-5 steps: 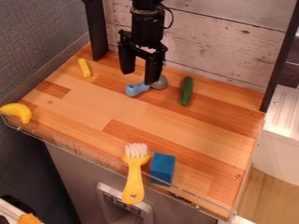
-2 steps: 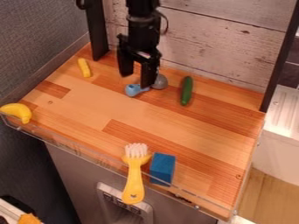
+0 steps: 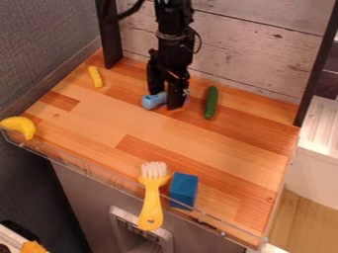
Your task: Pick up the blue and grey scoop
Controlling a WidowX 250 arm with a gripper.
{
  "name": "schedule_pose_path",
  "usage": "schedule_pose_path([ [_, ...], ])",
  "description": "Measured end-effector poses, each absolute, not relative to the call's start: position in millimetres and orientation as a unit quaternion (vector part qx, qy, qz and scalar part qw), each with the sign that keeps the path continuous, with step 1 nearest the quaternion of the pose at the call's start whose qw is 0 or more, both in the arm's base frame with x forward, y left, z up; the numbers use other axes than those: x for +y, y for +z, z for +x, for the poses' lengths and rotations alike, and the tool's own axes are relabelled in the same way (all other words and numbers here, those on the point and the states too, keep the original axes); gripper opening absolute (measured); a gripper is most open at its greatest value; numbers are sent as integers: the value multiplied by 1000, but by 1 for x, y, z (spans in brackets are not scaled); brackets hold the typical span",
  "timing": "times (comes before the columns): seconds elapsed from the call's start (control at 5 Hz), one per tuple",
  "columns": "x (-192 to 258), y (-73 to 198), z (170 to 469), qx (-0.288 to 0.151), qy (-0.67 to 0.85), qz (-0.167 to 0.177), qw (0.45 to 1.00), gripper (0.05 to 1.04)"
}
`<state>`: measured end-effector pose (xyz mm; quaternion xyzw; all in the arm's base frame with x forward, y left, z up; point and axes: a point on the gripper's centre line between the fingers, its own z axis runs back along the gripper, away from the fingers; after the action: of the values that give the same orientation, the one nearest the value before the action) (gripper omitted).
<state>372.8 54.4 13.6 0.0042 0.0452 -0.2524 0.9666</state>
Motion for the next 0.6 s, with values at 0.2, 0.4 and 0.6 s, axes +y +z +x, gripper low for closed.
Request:
schedule_pose_path([
  [0.2, 52, 9, 378, 43, -240, 8, 970, 944],
  [0.4, 52, 8, 387, 37, -197, 11, 980, 661],
  [0.6, 52, 8, 392, 38, -153, 12, 987, 375],
])
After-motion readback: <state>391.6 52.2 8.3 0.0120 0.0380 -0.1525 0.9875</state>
